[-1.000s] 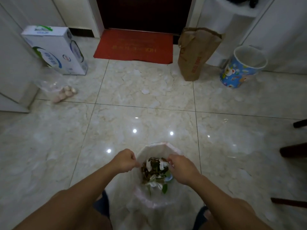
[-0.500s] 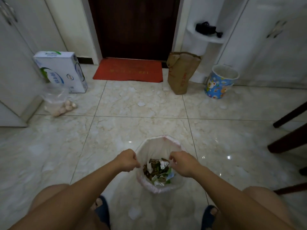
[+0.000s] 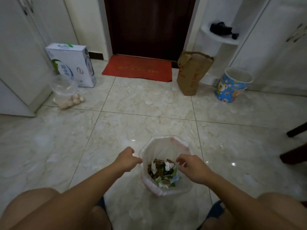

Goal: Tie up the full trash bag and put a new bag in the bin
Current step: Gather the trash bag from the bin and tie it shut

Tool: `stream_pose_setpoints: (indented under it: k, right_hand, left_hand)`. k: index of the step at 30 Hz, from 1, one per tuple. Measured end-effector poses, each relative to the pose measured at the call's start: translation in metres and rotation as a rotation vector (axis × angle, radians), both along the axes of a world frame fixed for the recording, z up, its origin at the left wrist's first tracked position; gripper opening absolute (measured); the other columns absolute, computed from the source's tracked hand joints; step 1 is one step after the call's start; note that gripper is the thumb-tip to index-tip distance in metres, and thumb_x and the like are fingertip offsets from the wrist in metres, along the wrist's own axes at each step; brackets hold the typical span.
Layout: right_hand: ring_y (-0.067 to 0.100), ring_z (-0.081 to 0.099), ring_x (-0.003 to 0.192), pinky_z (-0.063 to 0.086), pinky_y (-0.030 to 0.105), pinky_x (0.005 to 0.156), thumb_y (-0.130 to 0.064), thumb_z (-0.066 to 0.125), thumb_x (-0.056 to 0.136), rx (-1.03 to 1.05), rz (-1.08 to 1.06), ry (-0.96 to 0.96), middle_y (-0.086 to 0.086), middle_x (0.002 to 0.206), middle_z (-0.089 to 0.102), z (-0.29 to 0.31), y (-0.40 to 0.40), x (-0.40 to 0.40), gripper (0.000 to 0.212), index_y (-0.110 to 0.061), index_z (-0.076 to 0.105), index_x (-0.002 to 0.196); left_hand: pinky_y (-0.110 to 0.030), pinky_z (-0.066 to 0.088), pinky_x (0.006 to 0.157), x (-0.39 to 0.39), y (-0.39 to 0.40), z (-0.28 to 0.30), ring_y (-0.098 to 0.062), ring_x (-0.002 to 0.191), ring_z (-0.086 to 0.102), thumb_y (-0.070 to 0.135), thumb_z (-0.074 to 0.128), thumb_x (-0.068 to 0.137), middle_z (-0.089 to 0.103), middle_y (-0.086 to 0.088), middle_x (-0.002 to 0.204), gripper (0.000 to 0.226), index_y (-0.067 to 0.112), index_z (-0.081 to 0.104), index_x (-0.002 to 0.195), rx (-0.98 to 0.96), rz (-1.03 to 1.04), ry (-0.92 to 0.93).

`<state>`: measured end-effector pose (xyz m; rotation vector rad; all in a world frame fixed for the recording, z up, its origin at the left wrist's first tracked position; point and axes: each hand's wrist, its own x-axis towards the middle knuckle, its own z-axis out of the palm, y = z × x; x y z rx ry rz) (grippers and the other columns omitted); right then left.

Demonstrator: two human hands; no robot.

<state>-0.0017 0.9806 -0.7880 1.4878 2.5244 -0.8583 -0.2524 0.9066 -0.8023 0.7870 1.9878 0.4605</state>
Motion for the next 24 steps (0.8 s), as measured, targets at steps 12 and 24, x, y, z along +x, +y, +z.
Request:
stream_pose_setpoints:
  k: [12,24]
  right_hand:
    - [0.015,0.064,0.095,0.055,0.031,0.083,-0.030,0.068,0.084,-0.224,0.059,0.004,-0.001,0.109,0.069,-0.042,-0.012,-0.016,0.034,-0.021,0.066,0.116]
    - [0.015,0.062,0.092,0.047,0.026,0.074,-0.037,0.070,0.084,-0.232,0.278,-0.008,-0.002,0.112,0.068,-0.049,-0.036,-0.021,0.033,-0.021,0.066,0.113]
  left_hand:
    - [-0.046,0.059,0.081,0.020,-0.005,-0.036,-0.027,0.087,0.063,-0.013,0.037,0.075,0.064,-0.016,0.106,0.039,-0.001,0.060,0.103,-0.217,0.170,-0.527]
    - [-0.030,0.053,0.063,0.012,-0.008,-0.057,-0.023,0.085,0.070,-0.002,0.051,0.089,0.075,-0.013,0.091,0.021,0.004,0.070,0.093,-0.313,0.258,-0.459]
